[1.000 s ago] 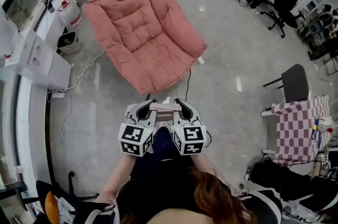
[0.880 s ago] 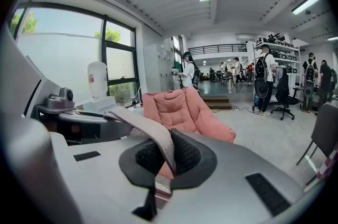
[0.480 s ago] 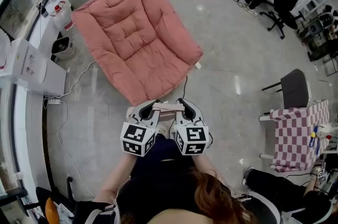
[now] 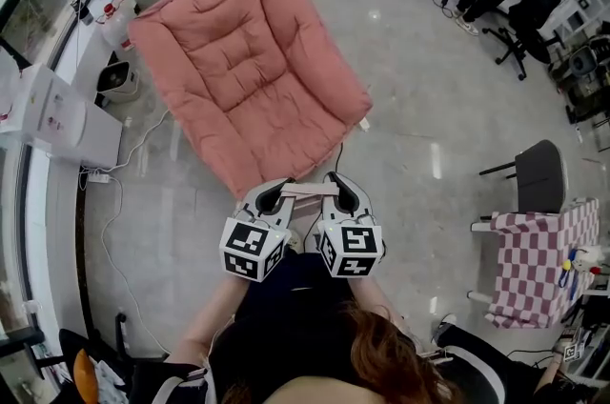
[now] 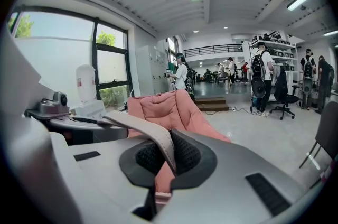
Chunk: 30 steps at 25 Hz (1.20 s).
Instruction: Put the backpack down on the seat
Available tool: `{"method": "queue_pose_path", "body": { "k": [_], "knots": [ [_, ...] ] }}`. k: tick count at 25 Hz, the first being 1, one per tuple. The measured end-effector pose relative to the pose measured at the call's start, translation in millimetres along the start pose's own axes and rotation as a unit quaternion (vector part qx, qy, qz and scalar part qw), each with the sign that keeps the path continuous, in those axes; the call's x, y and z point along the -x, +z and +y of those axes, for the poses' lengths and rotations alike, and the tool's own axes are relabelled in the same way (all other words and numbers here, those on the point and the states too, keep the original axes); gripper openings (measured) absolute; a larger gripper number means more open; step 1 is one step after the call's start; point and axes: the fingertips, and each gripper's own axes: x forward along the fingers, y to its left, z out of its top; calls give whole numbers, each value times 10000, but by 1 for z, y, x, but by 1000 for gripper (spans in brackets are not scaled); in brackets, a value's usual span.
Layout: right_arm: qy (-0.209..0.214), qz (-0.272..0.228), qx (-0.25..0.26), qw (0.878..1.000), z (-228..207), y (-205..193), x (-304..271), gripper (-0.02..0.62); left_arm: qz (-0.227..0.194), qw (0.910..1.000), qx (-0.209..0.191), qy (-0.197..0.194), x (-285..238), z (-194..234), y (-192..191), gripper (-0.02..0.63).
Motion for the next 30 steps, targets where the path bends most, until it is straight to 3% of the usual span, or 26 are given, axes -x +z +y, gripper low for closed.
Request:
{"method": "queue_pose_path", "body": {
  "k": [20,30],
  "knots": [
    [4,-433,61,9990,-32,60,1,34,-191,9995,-133,-202,-26,-20,58,20],
    [145,-428,381,9983,-47,116,-21,34,-458,9980,-199,-376,-54,-7,121,20]
  ]
}}
